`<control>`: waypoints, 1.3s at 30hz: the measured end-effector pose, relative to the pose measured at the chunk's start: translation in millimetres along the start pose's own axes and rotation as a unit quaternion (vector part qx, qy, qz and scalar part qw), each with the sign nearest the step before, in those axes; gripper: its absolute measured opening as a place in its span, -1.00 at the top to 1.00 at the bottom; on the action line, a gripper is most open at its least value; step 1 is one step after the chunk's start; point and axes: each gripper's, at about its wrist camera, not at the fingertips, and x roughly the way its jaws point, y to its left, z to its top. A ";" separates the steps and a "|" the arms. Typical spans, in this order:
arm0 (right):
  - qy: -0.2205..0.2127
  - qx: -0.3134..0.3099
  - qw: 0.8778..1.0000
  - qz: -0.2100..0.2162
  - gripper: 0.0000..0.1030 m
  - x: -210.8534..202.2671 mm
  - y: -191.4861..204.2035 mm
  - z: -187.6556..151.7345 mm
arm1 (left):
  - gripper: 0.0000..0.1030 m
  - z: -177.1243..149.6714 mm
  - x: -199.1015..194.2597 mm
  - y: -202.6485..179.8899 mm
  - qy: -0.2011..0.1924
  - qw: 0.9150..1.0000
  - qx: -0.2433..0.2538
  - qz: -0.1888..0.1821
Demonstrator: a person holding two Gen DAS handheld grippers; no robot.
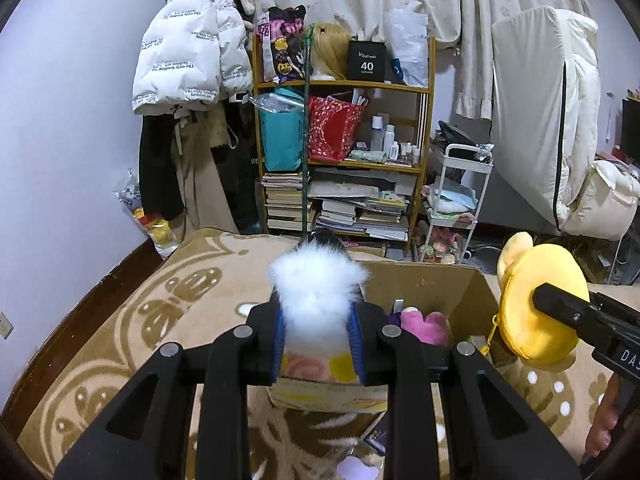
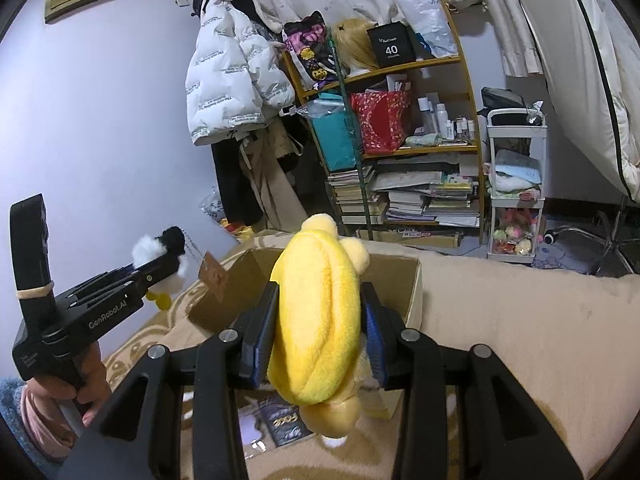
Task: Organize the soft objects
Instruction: 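Lower the white plush and yellow duck into the box while both tools open, then withdraw both open tools from the box toward the black package and clear bag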
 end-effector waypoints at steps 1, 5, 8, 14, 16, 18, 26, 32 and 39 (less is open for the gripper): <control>0.000 0.002 1.000 -0.001 0.19 2.8 -1.2 0.2 | 0.50 -0.6 4.6 -1.3 0.006 1.000 0.000 0.000; 0.000 0.017 1.000 0.003 0.19 13.2 -8.7 0.4 | 0.50 -5.4 19.3 -7.4 0.022 1.000 0.010 -0.005; -0.004 0.018 1.000 -0.003 0.19 19.4 -11.4 1.7 | 0.50 -8.9 30.6 -14.2 0.035 0.999 0.022 -0.010; 0.006 0.030 1.000 0.004 0.17 32.7 -16.4 3.3 | 0.48 -18.1 45.3 -24.9 0.056 0.997 0.042 -0.012; 0.014 0.034 0.999 0.005 0.14 35.4 -18.3 1.2 | 0.47 -20.8 48.1 -26.2 0.061 0.997 0.045 -0.013; 0.023 0.032 0.999 0.001 0.13 38.1 -18.7 -0.7 | 0.45 -22.8 50.3 -26.8 0.066 0.997 0.044 -0.015; 0.054 0.028 0.998 -0.012 0.11 46.6 -21.4 -7.3 | 0.43 -32.6 60.1 -26.0 0.094 0.995 0.045 -0.006; 0.047 0.038 0.998 -0.015 0.03 39.9 -22.1 -8.1 | 0.04 -35.0 54.9 -26.5 0.093 0.994 0.048 0.007; 0.031 0.045 0.998 -0.018 -0.17 20.1 -19.0 -7.7 | -0.53 -34.4 37.4 -26.4 0.081 0.995 0.055 0.014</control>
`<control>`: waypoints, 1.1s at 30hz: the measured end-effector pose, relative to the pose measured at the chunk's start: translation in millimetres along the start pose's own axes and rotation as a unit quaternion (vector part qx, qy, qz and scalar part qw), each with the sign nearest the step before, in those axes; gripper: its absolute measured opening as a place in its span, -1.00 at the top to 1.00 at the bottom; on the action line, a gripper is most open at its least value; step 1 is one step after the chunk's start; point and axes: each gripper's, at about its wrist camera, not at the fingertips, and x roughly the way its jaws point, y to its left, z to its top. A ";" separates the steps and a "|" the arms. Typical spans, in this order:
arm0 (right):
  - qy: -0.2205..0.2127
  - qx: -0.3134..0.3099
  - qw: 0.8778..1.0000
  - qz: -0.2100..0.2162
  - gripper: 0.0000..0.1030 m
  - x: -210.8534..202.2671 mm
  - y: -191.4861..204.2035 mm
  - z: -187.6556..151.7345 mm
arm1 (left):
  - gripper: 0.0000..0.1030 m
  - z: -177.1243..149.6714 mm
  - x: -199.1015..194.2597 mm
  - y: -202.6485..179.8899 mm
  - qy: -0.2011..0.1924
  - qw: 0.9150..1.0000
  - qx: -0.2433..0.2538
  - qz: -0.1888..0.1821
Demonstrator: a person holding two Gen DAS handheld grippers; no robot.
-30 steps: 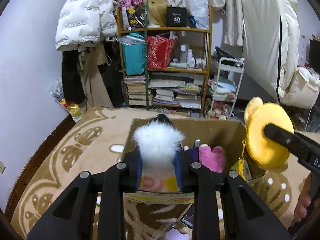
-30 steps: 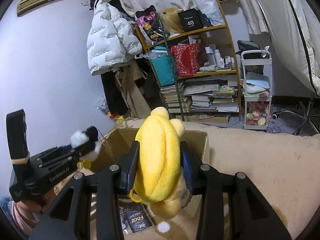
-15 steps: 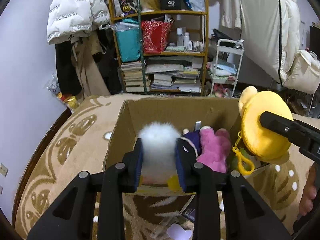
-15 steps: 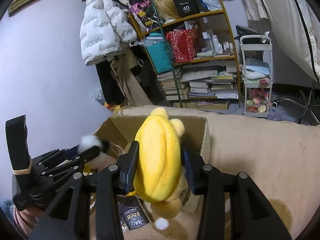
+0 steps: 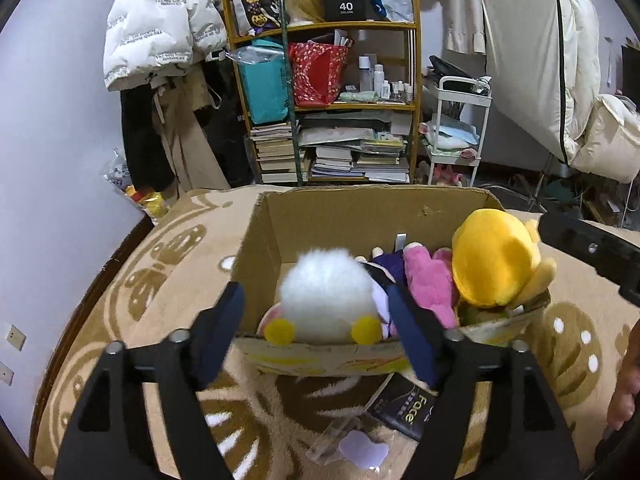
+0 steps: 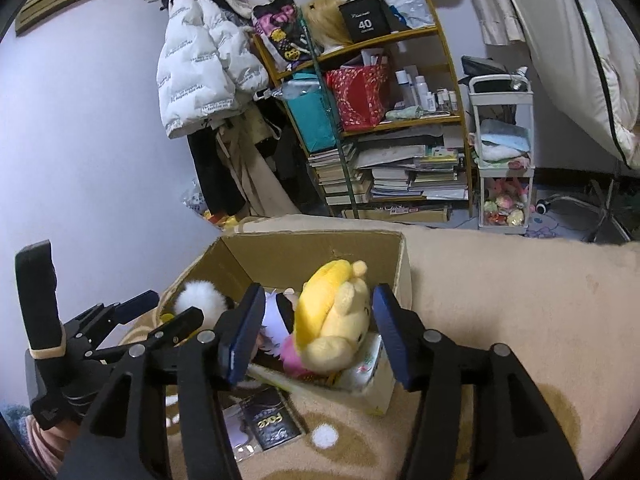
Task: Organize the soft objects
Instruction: 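Withdraw both open tools from the box toward the black package and clear bag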
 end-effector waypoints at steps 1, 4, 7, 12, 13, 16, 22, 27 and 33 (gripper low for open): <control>-0.001 0.002 1.000 0.000 -0.26 -3.6 0.3 -1.8 | -0.57 -1.1 -4.1 0.7 -0.004 1.000 0.000 0.003; -0.005 -0.002 1.000 -0.009 -0.46 -14.7 4.1 -6.2 | -0.73 -3.5 -15.9 4.5 -0.008 1.000 -0.004 0.006; -0.001 -0.009 1.000 -0.003 -0.48 -23.3 10.0 -9.5 | -0.84 -6.7 -29.5 8.9 -0.011 1.000 -0.011 0.006; 0.001 -0.019 1.000 -0.002 -0.86 -39.7 19.5 -20.1 | -0.90 -15.9 -52.5 15.6 -0.005 1.000 -0.015 0.010; 0.003 -0.021 1.000 -0.003 -0.93 -42.6 21.3 -22.5 | -0.90 -18.0 -56.7 16.6 -0.003 1.000 -0.016 0.009; 0.012 -0.030 0.999 -0.005 -1.00 -50.7 26.0 -28.6 | -0.90 -25.2 -70.5 16.8 -0.001 1.000 -0.013 0.006; 0.021 -0.041 0.999 -0.011 -1.00 -67.4 31.1 -40.6 | -0.91 -38.8 -88.8 9.0 0.014 1.000 0.002 -0.003; 0.022 -0.038 0.999 -0.010 -1.00 -73.9 32.4 -45.6 | -0.91 -48.4 -87.6 0.8 0.038 0.999 0.010 -0.013; 0.029 -0.031 0.999 -0.009 -1.00 -70.5 30.6 -49.3 | -0.91 -57.3 -67.8 -3.9 0.072 0.997 0.004 -0.020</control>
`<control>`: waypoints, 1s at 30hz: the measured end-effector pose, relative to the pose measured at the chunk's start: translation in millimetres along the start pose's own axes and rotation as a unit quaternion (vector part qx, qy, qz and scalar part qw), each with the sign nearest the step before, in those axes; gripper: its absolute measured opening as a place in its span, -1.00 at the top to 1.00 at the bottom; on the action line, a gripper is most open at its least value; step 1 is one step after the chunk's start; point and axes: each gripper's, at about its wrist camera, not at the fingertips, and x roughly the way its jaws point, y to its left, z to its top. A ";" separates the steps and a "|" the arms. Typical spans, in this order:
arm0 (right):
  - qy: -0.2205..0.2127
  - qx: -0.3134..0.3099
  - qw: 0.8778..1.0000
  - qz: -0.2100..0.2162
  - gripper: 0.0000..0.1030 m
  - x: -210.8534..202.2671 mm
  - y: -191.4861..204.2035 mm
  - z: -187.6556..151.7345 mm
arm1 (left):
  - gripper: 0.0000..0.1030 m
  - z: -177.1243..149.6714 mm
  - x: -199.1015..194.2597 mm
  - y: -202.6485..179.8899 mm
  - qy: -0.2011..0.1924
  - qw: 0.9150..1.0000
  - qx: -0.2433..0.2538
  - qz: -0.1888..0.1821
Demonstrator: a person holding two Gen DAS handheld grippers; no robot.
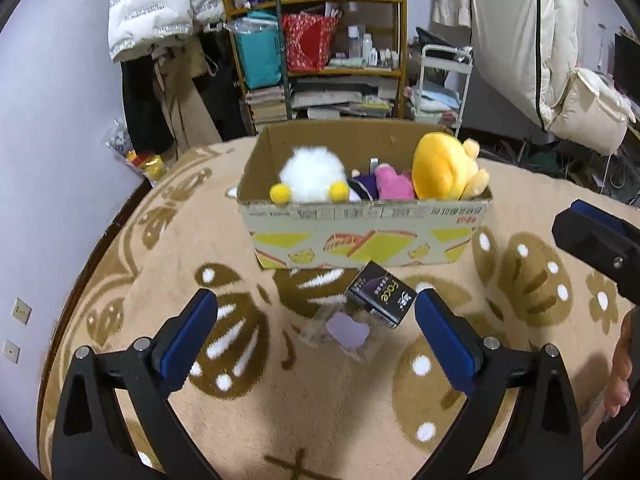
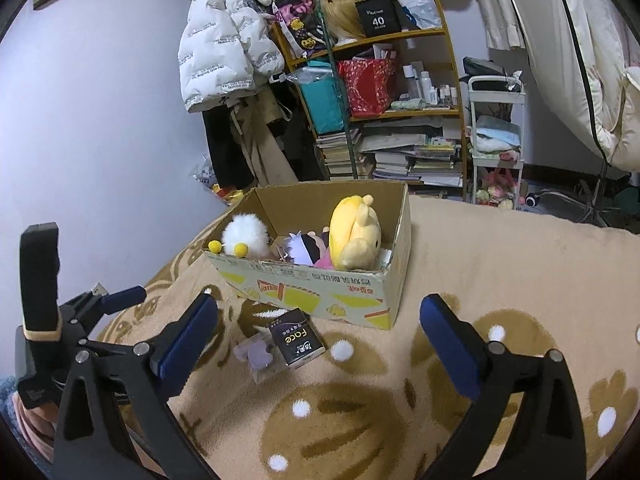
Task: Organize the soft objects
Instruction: 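Withdraw both open tools from the box toward the black package and clear bag, then grasp the clear bag with the left tool while the right tool grasps the black Face package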
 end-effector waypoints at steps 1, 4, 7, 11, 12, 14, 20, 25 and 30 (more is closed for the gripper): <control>0.003 0.002 1.000 0.000 -1.00 2.3 -0.3 -0.9 | -0.91 -0.2 4.2 0.5 0.006 1.000 0.001 -0.001; 0.016 0.008 1.000 0.002 -1.00 15.0 -1.9 -1.3 | -0.91 -2.1 14.7 2.5 0.022 1.000 -0.002 -0.005; 0.029 0.010 1.000 0.003 -1.00 27.6 -2.4 -1.7 | -0.91 -3.2 24.4 4.6 0.036 0.999 -0.006 -0.011; 0.050 0.010 0.999 0.007 -1.00 47.0 -2.2 -3.8 | -0.91 -4.2 38.7 4.8 0.052 0.998 -0.004 -0.019; 0.055 0.009 0.998 0.007 -1.00 52.0 -1.9 -4.1 | -0.91 -3.9 42.7 3.8 0.056 0.998 -0.004 -0.022; 0.065 0.009 0.998 0.008 -1.00 62.3 -1.7 -5.5 | -0.91 -3.8 51.9 2.7 0.068 0.997 -0.004 -0.030; 0.093 0.014 0.995 0.010 -1.00 87.6 -5.1 -10.3 | -0.91 -5.0 74.8 1.3 0.100 0.994 0.002 -0.040; 0.114 0.021 0.993 0.012 -1.00 105.3 -7.2 -14.1 | -0.91 -7.9 88.4 0.7 0.125 0.991 0.003 -0.045; 0.136 0.025 0.990 0.015 -1.00 124.4 -7.2 -18.6 | -0.91 -11.2 103.7 2.8 0.152 0.987 0.000 -0.056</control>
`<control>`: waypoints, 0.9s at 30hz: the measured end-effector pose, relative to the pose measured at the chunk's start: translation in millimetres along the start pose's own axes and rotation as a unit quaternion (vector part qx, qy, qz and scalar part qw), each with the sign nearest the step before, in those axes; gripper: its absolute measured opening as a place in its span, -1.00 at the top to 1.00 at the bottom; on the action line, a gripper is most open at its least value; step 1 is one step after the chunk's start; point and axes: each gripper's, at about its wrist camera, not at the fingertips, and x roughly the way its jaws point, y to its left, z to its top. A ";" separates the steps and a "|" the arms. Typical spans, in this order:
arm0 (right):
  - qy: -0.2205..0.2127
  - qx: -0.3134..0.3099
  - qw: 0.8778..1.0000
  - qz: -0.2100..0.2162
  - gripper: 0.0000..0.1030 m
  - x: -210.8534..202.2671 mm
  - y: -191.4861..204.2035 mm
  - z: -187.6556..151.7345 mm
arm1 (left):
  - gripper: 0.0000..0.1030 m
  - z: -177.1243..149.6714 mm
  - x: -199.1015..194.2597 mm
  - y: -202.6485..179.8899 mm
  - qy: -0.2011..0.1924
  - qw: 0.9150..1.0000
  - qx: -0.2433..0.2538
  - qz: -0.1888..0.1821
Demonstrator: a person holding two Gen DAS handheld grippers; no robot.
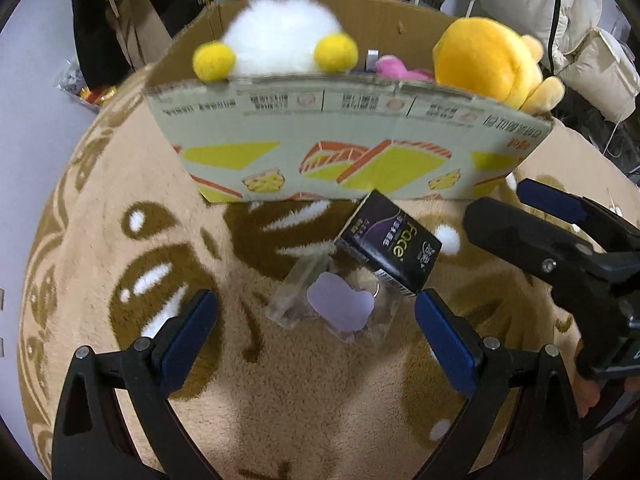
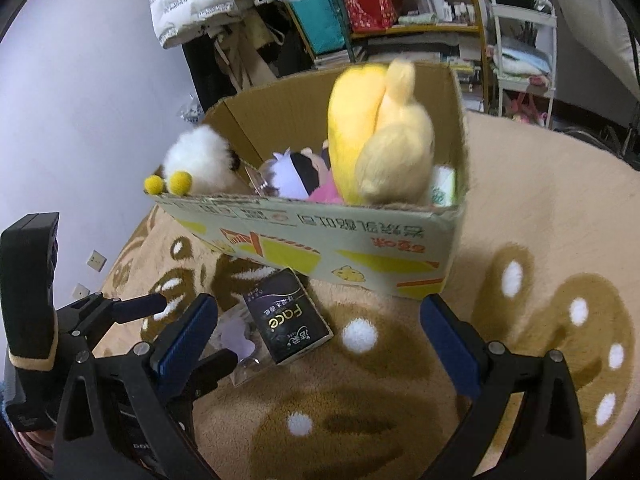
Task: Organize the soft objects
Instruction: 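Grasp the clear bag with the left tool while the right tool grasps the black Face package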
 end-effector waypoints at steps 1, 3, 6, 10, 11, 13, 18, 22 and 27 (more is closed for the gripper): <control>0.004 0.001 1.000 0.000 -1.00 4.0 -0.3 0.0 | -0.91 0.8 4.4 1.0 0.007 1.000 -0.001 -0.003; 0.013 0.002 1.000 0.000 -1.00 11.1 -0.8 -0.5 | -0.91 1.7 11.2 1.3 0.018 1.000 -0.002 -0.007; 0.025 0.004 1.000 0.002 -1.00 20.2 -2.3 -2.0 | -0.91 2.6 20.3 -1.5 0.032 0.999 0.007 -0.007; 0.038 0.008 0.999 0.003 -1.00 30.2 -4.0 -3.2 | -0.91 4.1 30.7 -2.1 0.046 0.999 0.021 -0.004; 0.042 0.009 0.999 0.003 -1.00 32.8 -4.5 -3.5 | -0.91 6.7 35.5 -1.2 0.053 0.998 0.019 -0.006; 0.047 0.012 0.999 0.005 -1.00 37.0 -5.2 -4.5 | -0.91 7.7 43.5 0.5 0.067 0.998 0.018 -0.014; 0.062 0.016 0.998 0.004 -1.00 47.5 -6.8 -5.8 | -0.91 9.5 58.1 -1.8 0.084 0.996 0.028 -0.011; 0.071 0.015 0.997 0.004 -1.00 53.6 -6.0 -8.1 | -0.91 8.9 62.5 -2.8 0.086 0.996 0.031 -0.012; 0.069 0.014 0.997 0.009 -1.00 54.9 -3.3 -8.4 | -0.91 9.4 62.2 -4.3 0.084 0.996 0.034 -0.025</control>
